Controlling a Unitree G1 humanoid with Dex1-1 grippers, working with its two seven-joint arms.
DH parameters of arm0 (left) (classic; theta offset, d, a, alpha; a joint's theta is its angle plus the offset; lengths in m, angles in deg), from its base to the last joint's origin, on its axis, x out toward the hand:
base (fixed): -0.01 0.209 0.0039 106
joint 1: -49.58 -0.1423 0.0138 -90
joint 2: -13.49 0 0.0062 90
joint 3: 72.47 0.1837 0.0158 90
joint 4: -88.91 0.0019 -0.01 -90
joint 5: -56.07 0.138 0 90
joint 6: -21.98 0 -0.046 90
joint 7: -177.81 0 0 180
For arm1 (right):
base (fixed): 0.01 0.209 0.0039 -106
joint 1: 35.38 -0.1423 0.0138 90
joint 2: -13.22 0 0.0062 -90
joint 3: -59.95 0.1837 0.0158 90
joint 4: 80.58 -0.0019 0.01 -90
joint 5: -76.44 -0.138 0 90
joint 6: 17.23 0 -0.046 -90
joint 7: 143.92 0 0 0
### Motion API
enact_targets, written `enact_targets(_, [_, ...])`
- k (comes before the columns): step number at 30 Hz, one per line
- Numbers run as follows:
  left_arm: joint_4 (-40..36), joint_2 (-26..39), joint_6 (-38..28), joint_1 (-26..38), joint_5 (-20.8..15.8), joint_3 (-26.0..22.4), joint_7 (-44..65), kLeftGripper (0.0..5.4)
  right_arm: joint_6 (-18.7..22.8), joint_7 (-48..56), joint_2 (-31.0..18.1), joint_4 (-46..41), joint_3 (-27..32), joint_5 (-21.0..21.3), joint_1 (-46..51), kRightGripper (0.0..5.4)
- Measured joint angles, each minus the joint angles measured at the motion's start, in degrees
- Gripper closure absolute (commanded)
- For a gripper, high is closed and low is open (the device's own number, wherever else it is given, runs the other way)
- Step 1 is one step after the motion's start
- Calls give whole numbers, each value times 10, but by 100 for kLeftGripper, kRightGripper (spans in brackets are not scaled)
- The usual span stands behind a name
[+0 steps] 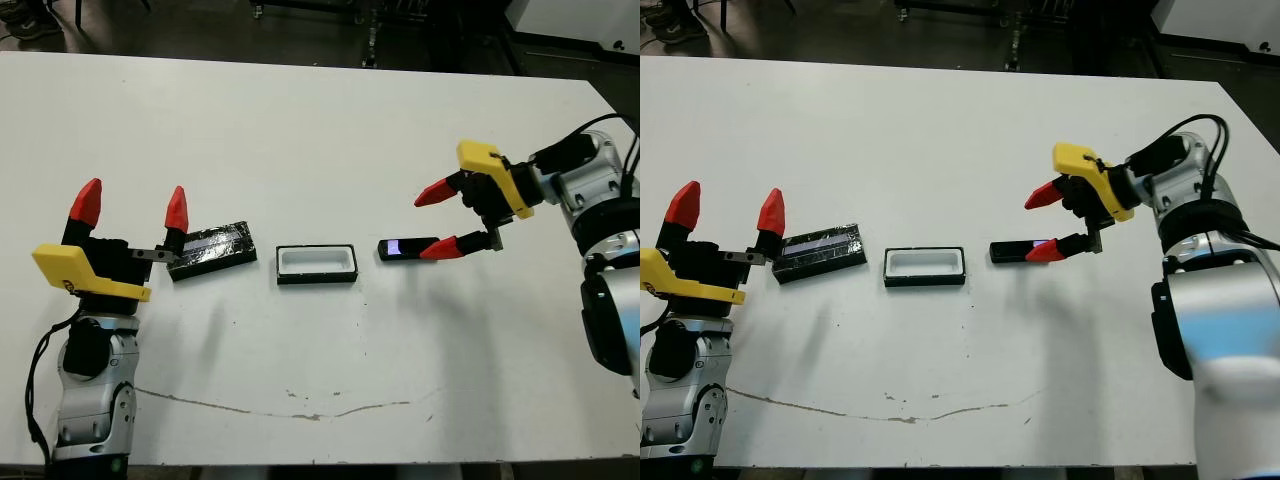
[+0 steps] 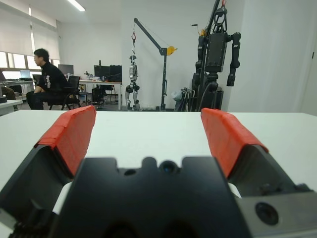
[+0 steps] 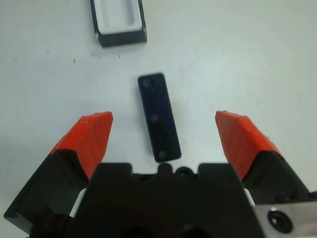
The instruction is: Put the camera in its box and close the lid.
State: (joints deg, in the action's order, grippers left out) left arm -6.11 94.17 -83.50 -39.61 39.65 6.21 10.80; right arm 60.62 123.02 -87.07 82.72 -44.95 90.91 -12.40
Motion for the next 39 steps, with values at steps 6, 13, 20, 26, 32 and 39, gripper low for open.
enact_targets(6, [0,0,1,0,3,0,-3,0,10,1,11,0,-5,7,0,2])
enact_targets(13, [0,0,1,0,8,0,-2,0,5,-12,13,0,-4,7,2,2])
enact_targets(20, [0,0,1,0,12,0,-2,0,9,-17,16,4,-7,12,7,2])
enact_targets(26, [0,0,0,0,11,0,-2,0,14,-23,18,6,-8,14,15,2])
enact_targets(32, [0,0,1,0,11,0,-2,0,10,-40,18,6,-16,23,18,2])
enact_targets(39, [0,0,1,0,8,0,0,0,-1,-47,19,5,-20,24,27,2])
